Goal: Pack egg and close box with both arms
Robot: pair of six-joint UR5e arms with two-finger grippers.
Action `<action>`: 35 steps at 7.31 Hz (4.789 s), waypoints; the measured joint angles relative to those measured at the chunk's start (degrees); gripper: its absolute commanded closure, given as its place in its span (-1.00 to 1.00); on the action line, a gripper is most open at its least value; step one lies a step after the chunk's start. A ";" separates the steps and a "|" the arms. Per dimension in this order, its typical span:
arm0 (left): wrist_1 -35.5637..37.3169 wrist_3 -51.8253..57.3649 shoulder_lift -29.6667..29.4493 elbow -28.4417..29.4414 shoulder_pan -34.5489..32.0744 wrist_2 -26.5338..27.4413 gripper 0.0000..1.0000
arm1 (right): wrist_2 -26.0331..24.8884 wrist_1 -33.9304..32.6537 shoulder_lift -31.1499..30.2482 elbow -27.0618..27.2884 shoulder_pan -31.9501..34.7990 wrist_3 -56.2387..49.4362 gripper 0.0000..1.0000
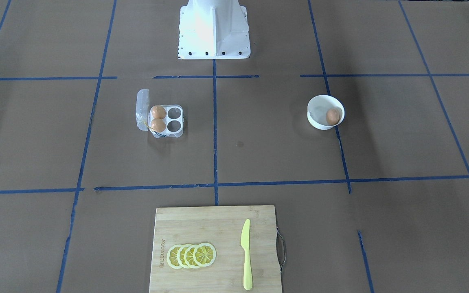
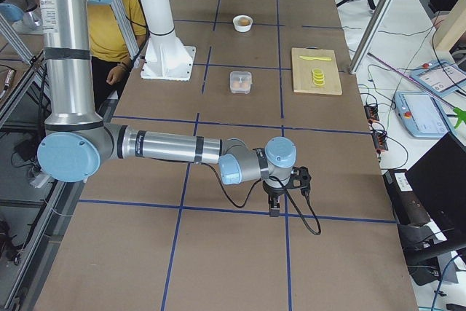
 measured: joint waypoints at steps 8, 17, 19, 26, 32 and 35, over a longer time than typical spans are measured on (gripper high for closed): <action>-8.53 -31.98 -0.10 -15.07 25.06 -0.45 -1.00 | 3.64 13.19 -4.31 -1.39 -0.14 0.23 -1.00; 10.36 -70.72 -11.36 -22.90 57.75 30.11 -0.92 | 5.25 17.19 -4.59 -1.92 -0.37 0.23 -1.00; 20.10 -70.38 -16.98 -22.61 59.23 32.97 -0.82 | 5.19 17.16 -4.41 -2.61 -0.46 0.19 -1.00; 21.76 -66.03 -18.26 -18.61 60.06 33.45 -0.66 | 5.08 17.25 -4.15 -4.25 -0.61 0.12 -1.00; 21.67 -64.29 -19.47 -16.14 60.14 33.36 -0.51 | 5.07 17.25 -4.14 -4.45 -0.70 0.12 -1.00; 21.67 -63.11 -19.53 -15.74 60.11 33.29 -0.42 | 5.07 17.32 -4.15 -4.39 -0.70 0.12 -1.00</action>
